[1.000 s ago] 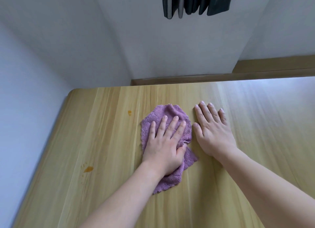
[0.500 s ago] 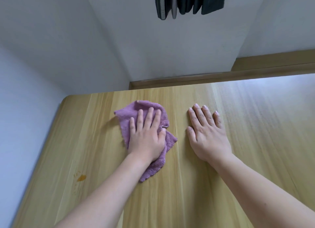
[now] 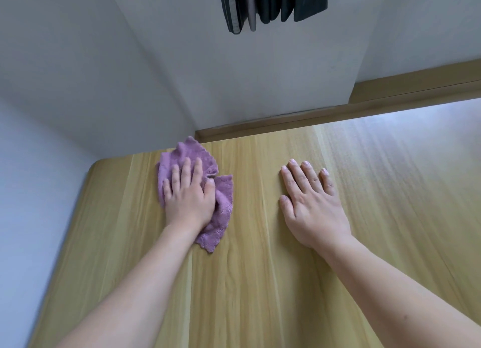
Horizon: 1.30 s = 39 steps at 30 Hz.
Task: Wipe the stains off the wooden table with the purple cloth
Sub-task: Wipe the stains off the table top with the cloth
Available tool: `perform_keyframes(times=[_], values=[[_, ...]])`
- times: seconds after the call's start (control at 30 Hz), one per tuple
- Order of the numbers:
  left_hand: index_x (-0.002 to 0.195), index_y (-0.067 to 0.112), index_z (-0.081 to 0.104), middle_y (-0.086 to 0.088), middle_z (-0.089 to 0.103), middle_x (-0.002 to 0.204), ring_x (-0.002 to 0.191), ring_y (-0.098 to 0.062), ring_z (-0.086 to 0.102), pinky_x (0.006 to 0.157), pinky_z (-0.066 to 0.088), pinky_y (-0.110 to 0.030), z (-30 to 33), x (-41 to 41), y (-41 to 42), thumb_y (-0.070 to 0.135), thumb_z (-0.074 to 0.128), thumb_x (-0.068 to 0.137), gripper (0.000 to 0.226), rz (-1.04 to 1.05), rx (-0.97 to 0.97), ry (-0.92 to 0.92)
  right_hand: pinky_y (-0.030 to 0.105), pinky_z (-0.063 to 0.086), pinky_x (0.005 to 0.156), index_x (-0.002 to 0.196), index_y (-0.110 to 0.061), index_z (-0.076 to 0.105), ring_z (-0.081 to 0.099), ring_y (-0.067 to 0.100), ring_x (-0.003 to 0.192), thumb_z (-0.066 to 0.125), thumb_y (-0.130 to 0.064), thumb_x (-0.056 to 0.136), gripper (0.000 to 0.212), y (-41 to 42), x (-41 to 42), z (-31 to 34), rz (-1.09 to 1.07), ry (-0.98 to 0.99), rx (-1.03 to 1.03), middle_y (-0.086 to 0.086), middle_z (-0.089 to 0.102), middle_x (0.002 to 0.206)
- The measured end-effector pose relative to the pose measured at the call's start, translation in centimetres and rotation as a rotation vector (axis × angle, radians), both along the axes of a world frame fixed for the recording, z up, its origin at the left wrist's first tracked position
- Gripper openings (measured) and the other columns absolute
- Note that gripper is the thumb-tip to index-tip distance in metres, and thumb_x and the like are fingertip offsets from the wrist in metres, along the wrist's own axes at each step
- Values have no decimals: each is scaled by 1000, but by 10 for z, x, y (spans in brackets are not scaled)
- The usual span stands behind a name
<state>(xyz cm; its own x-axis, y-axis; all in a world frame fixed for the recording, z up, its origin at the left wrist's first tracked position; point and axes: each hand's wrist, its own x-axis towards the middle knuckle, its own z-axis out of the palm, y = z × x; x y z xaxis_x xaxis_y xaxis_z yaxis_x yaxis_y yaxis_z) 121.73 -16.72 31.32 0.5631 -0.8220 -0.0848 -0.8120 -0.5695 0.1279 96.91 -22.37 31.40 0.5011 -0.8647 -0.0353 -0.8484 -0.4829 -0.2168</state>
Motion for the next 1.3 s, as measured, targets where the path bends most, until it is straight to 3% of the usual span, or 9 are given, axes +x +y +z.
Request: perform_keyframes(times=[0.07,0.3,0.5,0.67,0.83,0.97,1.1,1.3], values=[[156,32,7,9,-1,164,151,-21,-7,119,-7,-49,0,-22,7,49,19,98,61,-30,5,-7,42,-10,119,156,-24,6,-9,14,149,7,-46,95,64,-1,1,0,-4,8,-4,-7,-2,163],[154,38,8,12,-2,164,150,-17,-9,118,-13,-49,8,-65,-57,48,21,94,62,-437,37,48,43,-6,120,155,-25,11,-3,15,150,10,-46,94,64,-1,2,2,-6,6,-7,-6,4,163],[155,37,6,6,-2,165,150,-13,-6,120,-8,-39,4,-29,-76,50,20,99,59,-281,29,32,41,-9,119,155,-27,9,-5,14,150,13,-46,95,63,-1,1,1,-8,-2,-3,-8,2,163],[156,29,5,2,-2,165,151,-16,-5,121,-6,-43,3,3,-33,51,17,98,63,-33,21,7,41,-12,119,155,-27,5,-10,13,149,10,-46,96,63,-1,0,1,-4,-5,5,-8,-2,163],[156,21,6,-3,0,165,151,-26,-3,120,-4,-50,3,-45,3,50,18,98,66,96,-2,-28,40,-9,119,155,-27,7,-7,13,149,9,-46,95,64,-3,-2,0,-16,16,-1,-8,0,163],[157,21,5,-2,-4,165,150,-31,-7,118,-7,-55,2,-101,-11,51,19,97,68,-75,17,-26,39,-5,120,155,-27,13,-1,13,150,12,-47,95,63,-2,1,1,-23,29,-14,-8,6,163],[156,29,5,3,-3,165,151,-23,-8,119,-8,-50,8,-77,-40,50,22,98,64,-324,54,-34,38,-3,120,155,-28,15,0,13,149,13,-47,95,62,-3,2,2,-25,35,-25,-9,7,163],[156,30,3,3,-4,165,150,-18,-10,121,-9,-41,5,9,-10,49,19,99,62,-122,30,-9,38,-7,120,155,-30,7,-8,10,149,13,-45,97,60,-2,1,0,-18,32,0,-11,0,163]])
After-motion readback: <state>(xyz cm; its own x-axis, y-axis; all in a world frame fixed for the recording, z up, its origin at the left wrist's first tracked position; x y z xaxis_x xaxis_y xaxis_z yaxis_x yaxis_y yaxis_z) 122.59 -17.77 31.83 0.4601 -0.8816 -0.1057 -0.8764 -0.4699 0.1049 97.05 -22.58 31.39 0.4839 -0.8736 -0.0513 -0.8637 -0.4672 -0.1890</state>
